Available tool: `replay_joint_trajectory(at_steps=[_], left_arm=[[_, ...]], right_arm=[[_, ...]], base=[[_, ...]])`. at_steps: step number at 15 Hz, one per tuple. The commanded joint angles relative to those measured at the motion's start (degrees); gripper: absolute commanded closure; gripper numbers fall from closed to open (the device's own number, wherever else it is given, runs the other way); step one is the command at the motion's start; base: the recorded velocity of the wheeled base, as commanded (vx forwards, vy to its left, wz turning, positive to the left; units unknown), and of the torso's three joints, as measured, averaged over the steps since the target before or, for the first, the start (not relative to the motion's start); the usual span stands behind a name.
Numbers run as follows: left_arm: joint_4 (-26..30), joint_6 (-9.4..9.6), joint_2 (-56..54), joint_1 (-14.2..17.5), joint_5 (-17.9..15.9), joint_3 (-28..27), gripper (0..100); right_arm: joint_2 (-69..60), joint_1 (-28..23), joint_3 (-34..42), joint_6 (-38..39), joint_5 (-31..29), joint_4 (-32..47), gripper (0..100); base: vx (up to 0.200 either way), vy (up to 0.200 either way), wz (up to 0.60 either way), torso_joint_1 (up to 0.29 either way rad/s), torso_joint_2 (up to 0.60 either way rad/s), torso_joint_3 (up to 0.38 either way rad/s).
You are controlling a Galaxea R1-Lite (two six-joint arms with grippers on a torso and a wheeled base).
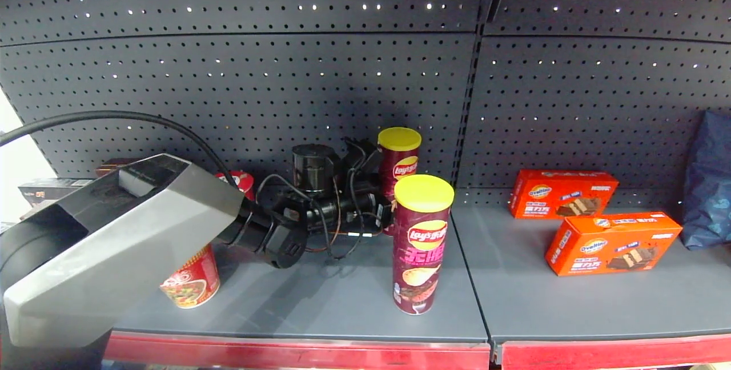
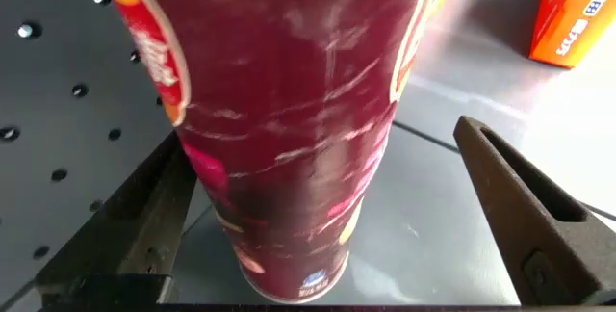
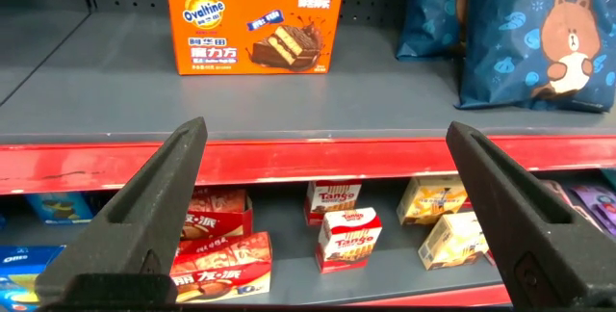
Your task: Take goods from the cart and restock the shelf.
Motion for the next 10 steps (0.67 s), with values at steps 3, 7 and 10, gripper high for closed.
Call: replay_joint_trajectory(at_steps=[3,7,10], left_arm=[[-0.02,0.0,0.85,-0.51,0.01,-0.98,0],[0.33,0.0,1.91,-0.86,0.01,-2.92,0],[2.18,0.08,2.52,-0.86,0.1,-4.94,0]], right_arm=[[0.07,0.02,0.0,-0.04,-0.02,-0.04,0],[0.07,0.02,0.0,-0.04,-0.02,-0.04,0],[0.07,0.02,0.0,-0.04,-0.02,-0.04,0]], base=[[0.0,0.0,0.0,0.0,0.0,0.0],[0.0,0.0,0.0,0.0,0.0,0.0],[0.0,0.0,0.0,0.0,0.0,0.0]])
